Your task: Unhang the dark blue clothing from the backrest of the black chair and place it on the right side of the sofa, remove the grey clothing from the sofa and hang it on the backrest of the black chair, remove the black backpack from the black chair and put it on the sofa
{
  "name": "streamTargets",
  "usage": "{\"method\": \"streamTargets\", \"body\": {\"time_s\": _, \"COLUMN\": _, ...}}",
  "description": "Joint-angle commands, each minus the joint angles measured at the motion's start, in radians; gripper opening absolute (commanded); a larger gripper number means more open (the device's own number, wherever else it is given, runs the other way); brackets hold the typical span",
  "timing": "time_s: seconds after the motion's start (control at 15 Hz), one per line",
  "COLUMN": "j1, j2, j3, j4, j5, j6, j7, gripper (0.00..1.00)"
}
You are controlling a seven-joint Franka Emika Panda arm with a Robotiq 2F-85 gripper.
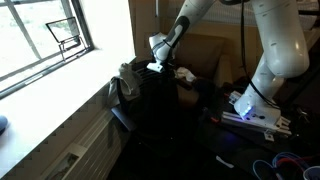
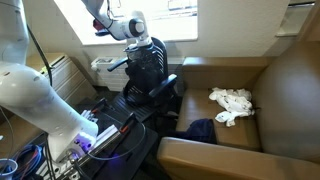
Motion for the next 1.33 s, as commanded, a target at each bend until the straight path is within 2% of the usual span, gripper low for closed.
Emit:
{"method": "streamTargets", "body": {"time_s": 0.0, "j1": -0.107, "j2": 0.067, "j3": 0.084, "j4": 0.056, "j5": 0.154, "j6": -0.04, "j7": -0.228, "gripper": 1.0}}
{"method": "streamTargets", "body": {"time_s": 0.07, "j1": -0.101, "j2": 0.08, "j3": 0.072, "j4": 0.071, "j5": 0.167, "j6": -0.081, "j7": -0.245, "gripper": 1.0}}
{"method": "streamTargets", "body": {"time_s": 0.13, "j1": -0.049, "j2": 0.039, "j3": 0.028, "j4": 0.024, "j5": 0.139, "j6": -0.026, "j7": -0.183, "gripper": 1.0}}
{"method": "streamTargets", "body": {"time_s": 0.33, "j1": -0.063, "j2": 0.068, "j3": 0.03, "j4": 0.052, "j5": 0.162, "j6": -0.055, "j7": -0.226, "gripper": 1.0}}
{"method": "streamTargets", "body": {"time_s": 0.47, "j1": -0.066, "j2": 0.098, "j3": 0.039, "j4": 0.088, "j5": 0.167, "j6": -0.116, "j7": -0.24, "gripper": 1.0}}
{"method": "streamTargets", "body": {"time_s": 0.73, "j1": -0.02, "j2": 0.155, "j3": -0.006, "j4": 0.143, "j5": 0.127, "j6": -0.209, "j7": -0.16, "gripper": 1.0}}
{"method": "streamTargets", "body": {"time_s": 0.8, "j1": -0.038, "j2": 0.108, "j3": 0.012, "j4": 0.097, "j5": 0.149, "j6": -0.16, "j7": -0.198, "gripper": 1.0}}
{"method": "streamTargets", "body": {"time_s": 1.0, "j1": -0.02, "j2": 0.138, "j3": -0.002, "j4": 0.125, "j5": 0.143, "j6": -0.183, "j7": -0.171, "gripper": 1.0}}
{"method": "streamTargets", "body": {"time_s": 1.07, "j1": -0.023, "j2": 0.142, "j3": -0.003, "j4": 0.124, "j5": 0.145, "j6": -0.167, "j7": -0.174, "gripper": 0.75}}
{"method": "streamTargets", "body": {"time_s": 1.13, "j1": -0.027, "j2": 0.143, "j3": -0.001, "j4": 0.124, "j5": 0.152, "j6": -0.157, "j7": -0.176, "gripper": 0.72}}
{"method": "streamTargets", "body": {"time_s": 1.27, "j1": -0.025, "j2": 0.146, "j3": -0.005, "j4": 0.126, "j5": 0.151, "j6": -0.147, "j7": -0.169, "gripper": 0.58}}
